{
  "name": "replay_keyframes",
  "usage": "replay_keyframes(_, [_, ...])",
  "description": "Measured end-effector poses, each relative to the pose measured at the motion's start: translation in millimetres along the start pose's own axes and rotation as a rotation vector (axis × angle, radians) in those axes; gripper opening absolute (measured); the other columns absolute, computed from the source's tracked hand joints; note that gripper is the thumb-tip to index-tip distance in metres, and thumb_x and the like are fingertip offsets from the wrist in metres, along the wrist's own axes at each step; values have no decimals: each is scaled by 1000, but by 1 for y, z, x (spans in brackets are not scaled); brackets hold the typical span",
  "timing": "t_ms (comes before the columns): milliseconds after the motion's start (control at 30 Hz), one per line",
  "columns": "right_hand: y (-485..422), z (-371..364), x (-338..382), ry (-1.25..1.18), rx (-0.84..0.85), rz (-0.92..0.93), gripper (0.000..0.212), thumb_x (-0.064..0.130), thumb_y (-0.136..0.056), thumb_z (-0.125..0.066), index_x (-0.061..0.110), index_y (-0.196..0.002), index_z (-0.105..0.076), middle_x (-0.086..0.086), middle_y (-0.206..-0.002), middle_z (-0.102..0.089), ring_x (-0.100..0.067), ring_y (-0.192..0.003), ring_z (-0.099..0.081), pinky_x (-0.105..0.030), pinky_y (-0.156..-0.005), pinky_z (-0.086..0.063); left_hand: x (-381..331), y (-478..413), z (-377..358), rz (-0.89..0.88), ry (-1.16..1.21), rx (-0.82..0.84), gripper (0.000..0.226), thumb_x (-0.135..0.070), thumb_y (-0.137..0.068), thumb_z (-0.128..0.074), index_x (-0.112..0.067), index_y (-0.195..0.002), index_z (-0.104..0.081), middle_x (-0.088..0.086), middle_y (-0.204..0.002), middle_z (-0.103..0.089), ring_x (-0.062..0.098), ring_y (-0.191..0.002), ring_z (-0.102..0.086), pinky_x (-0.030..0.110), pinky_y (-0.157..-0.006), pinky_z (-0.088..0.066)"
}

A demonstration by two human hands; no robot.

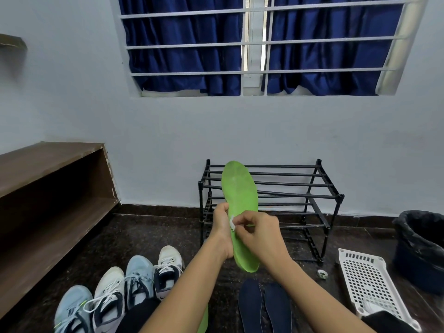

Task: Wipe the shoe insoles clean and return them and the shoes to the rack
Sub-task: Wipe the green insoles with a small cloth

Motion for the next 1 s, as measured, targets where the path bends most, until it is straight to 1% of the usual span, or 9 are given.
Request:
replay_keyframes(100, [2,-5,-2,9,24,3,20,5,-77,-64,21,-80,-74,5,-80,-71,-6,-75,-65,-19,-76,-53,0,-3,2,-17,41,-51,40,-32,-89,-33,-8,-72,-60,11,-69,-60,26,-62,-57,27,-58,-45])
replay_keyframes(267, [-1,-3,-3,-5,19,-1,17,4,-78,-64,17,-82,-75,10,-75,-69,-1,-72,-64,-9,-70,-49,3,2,-3,-33,-20,-20,49,-41,-94,-31,-11,-70,-61,8,-64,-61,23,-58,-57,27,-58,-45])
replay_keyframes(433, [-9,7,-10,17,-48,-25,17,4,-80,-63,17,-83,-74,8,-78,-70,-4,-74,-64,-22,-74,-53,14,11,-15,31,-62,39,54,-49,-97,-31,-10,-83,-65,10,-69,-65,24,-62,-63,25,-54,-50])
replay_keyframes(567, [-6,5,-7,15,-49,-13,18,4,-79,-63,19,-81,-73,8,-77,-71,-6,-75,-65,-24,-74,-53,11,11,-10,43,-69,40,58,-50,-97,-30,-9,-79,-67,10,-62,-67,25,-64,-62,29,-59,-48])
replay_keyframes(633, [-2,1,-4,13,-14,-10,19,5,-78,-63,20,-81,-74,8,-77,-71,-5,-74,-65,-19,-74,-52,5,8,-4,34,-46,3,60,-50,-97,-30,-7,-81,-68,11,-64,-68,27,-66,-62,30,-62,-49])
replay_keyframes(733, [5,-9,-1,25,45,4,19,5,-77,-64,20,-82,-74,6,-78,-71,-4,-73,-64,-6,-69,-46,-4,5,1,-2,7,-53,65,-50,-97,-28,1,-103,-67,19,-84,-68,30,-74,-62,33,-68,-49])
replay_keyframes(800, [7,-11,0,27,51,12,18,6,-77,-65,20,-83,-74,5,-79,-71,-4,-73,-64,-2,-66,-42,-7,2,3,-17,20,-68,68,-50,-95,-28,4,-112,-65,22,-89,-68,31,-75,-62,34,-69,-50])
replay_keyframes(900, [5,-8,-1,8,58,10,17,5,-77,-66,18,-82,-74,6,-77,-71,-1,-71,-64,-2,-66,-43,-6,3,2,-31,14,-66,66,-50,-96,-28,2,-98,-67,20,-81,-68,30,-72,-62,34,-68,-49])
replay_keyframes(1000, [2,-5,-2,29,50,21,19,4,-77,-64,19,-81,-74,6,-77,-71,-4,-72,-64,-10,-69,-48,0,2,0,-29,-16,-41,58,-50,-97,-32,-6,-81,-67,11,-67,-67,26,-66,-61,31,-64,-47])
Point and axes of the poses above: each hand's wrist, its own y-axis away from the middle knuckle, its own z-axis out of the back of the hand, x = y × z, the point moved 3 cm from there along -y, towards the middle knuckle
